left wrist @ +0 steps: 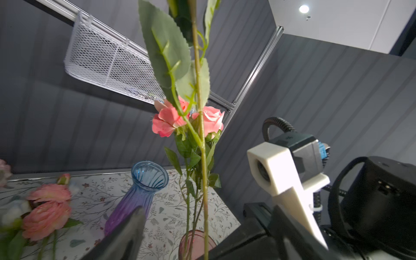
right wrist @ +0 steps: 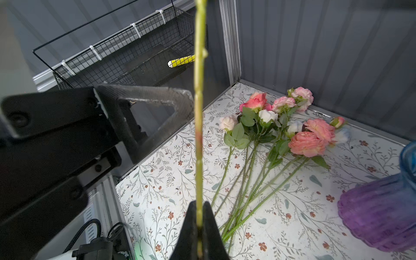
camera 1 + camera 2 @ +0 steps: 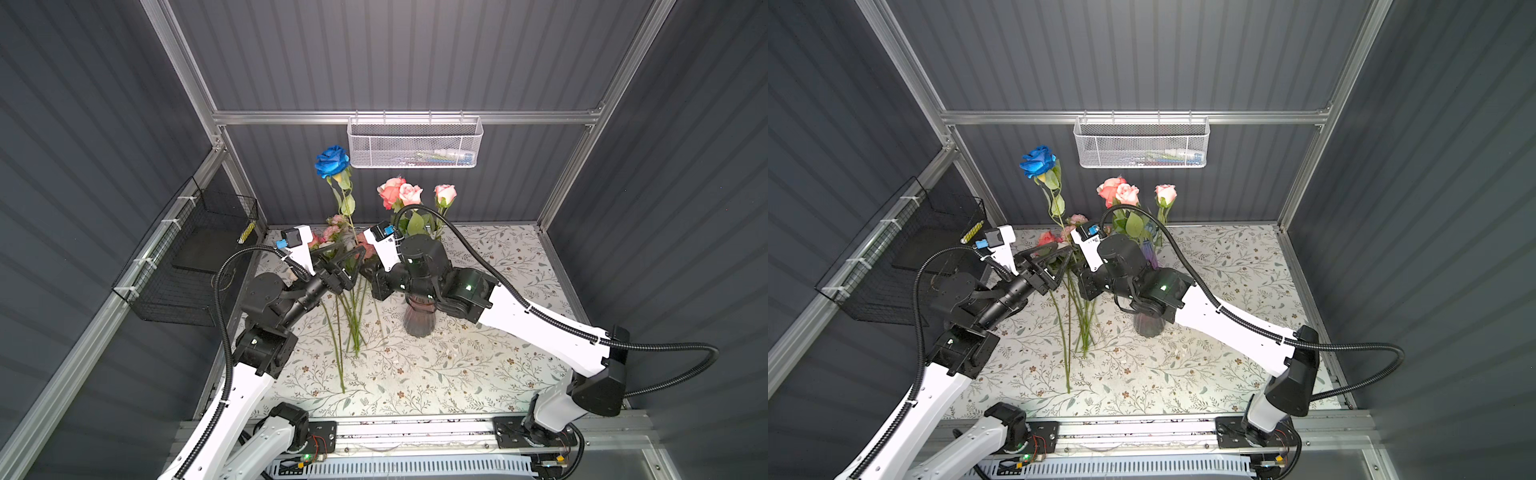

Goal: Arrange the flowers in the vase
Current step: 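Lift the blue rose above the vase with the right gripper while the left withdraws, then lower the blue rose stem into the pink-to-grey vase and open the right gripper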

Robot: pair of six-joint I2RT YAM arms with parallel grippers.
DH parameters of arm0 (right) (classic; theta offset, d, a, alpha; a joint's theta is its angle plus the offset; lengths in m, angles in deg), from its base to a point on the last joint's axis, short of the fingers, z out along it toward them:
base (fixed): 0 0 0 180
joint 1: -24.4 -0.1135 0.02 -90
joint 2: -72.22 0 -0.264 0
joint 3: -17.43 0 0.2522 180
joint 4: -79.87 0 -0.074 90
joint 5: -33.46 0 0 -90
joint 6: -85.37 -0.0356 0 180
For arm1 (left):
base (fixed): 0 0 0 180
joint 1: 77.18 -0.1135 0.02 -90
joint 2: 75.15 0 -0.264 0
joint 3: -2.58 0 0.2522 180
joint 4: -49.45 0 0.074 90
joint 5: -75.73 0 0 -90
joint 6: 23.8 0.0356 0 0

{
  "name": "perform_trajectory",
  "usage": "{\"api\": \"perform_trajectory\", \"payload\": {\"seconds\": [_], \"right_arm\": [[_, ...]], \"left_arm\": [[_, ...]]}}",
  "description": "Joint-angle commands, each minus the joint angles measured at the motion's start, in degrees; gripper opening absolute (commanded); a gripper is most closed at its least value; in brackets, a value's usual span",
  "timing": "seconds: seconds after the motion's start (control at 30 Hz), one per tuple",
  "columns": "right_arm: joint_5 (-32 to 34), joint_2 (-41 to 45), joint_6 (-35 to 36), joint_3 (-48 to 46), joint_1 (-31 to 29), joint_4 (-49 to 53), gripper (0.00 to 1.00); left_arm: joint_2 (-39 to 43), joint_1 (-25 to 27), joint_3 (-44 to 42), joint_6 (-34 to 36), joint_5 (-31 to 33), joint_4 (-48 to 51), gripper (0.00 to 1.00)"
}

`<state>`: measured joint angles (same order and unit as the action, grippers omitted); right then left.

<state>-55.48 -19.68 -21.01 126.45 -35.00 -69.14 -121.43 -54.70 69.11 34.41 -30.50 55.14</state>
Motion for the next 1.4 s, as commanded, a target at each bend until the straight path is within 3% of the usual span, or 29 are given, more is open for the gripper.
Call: {"api": "perform_trajectory", "payload": {"seconds": [0.0,0.17,0.3,0.4,0.67,0.9,1.37], "right_arm": [[1.12,2.24,0.8,-0.67,-0.1,-1.46,0.02],[2.23,4.8,1.99,-2.04,-0.11,-2.32,0.03],[5.16,6.7,6.51,-0.9,-0.03,-1.53,0.05],[8.96,7.84,9.67,0.63,0.75,-1.05,0.05],[12.81,10.27,16.91,6.47,3.33,-0.75,0.05],[12.99,12.94,16.24,5.02,8.27,-1.81,0.06],[14.98,20.16,11.64,-19.51,12.28,-15.23,0.08]], "left_arm": [[4.2,0.13,3.12,6.4,7.59,6.82,0.99],[10.73,0.17,-0.77,7.22,22.85,13.01,0.99],[14.01,0.16,-4.54,2.4,37.97,20.54,0.99],[15.16,0.19,-7.03,-0.29,43.71,23.35,1.0],[12.94,0.19,-4.98,0.06,43.58,26.78,1.0],[11.4,0.14,-5.07,-0.49,43.12,26.98,1.0],[9.9,0.16,-7.03,-2.21,41.39,26.46,1.0]]}}
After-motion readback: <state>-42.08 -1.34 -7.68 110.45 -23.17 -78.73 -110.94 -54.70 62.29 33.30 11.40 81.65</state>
